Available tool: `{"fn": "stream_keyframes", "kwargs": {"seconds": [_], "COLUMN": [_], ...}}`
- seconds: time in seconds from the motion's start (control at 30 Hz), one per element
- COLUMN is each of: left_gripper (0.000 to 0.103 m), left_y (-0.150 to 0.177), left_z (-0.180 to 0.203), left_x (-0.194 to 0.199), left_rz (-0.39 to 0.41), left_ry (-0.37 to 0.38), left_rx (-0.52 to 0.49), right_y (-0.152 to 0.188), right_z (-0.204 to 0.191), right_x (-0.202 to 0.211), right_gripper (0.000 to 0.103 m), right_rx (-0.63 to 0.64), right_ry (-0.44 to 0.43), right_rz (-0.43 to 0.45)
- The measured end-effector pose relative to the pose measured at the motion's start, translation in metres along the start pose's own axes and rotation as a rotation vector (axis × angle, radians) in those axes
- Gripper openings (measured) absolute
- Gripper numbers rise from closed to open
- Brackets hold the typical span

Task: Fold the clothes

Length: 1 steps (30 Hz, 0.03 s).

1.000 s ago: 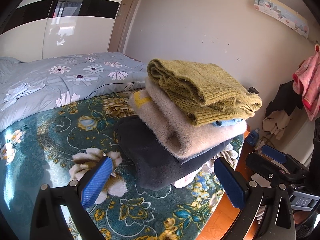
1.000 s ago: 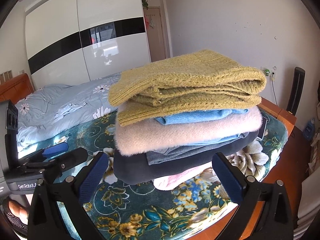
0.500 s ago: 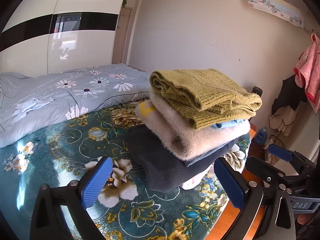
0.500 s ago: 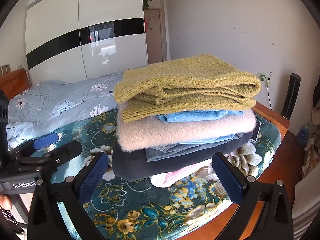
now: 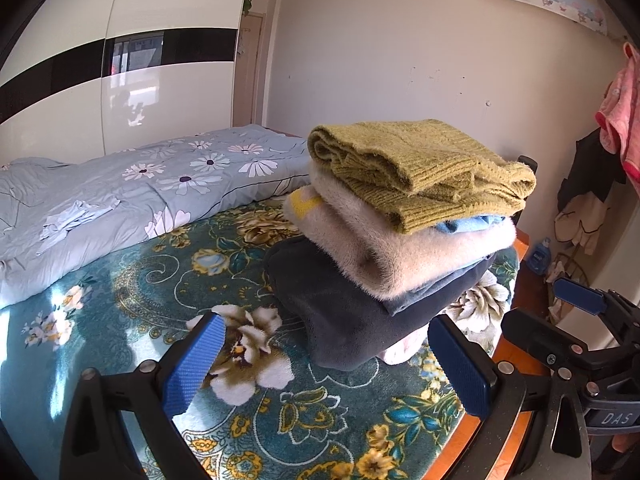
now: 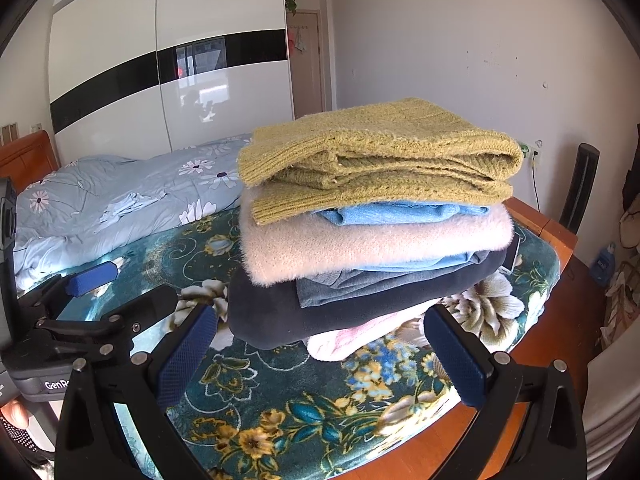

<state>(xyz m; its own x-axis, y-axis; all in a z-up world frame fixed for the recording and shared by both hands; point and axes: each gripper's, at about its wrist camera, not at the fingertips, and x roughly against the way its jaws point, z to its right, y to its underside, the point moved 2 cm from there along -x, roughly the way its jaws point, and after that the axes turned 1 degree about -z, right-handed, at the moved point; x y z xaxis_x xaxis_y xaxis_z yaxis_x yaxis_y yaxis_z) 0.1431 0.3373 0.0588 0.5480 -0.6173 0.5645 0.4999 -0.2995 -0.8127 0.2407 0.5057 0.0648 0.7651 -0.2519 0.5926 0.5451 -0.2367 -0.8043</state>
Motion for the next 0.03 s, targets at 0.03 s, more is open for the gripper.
{"fn": "stream_keyframes", "kwargs": {"seconds": [0.03], "left_gripper": [0.103], "left_y": [0.0004], "left_z": [-0.0007], "left_x": [-0.0004], "left_rz": [-0.002], "left_ry": [-0.002], "left_rx": [0.001], "right_y": [0.0005], "right_z": [-0.0012], "right_x": [-0.0002], "right_gripper": [0.103], "right_rx": [0.001], "right_ry": [-0.002], "right_rz": [-0.001]}}
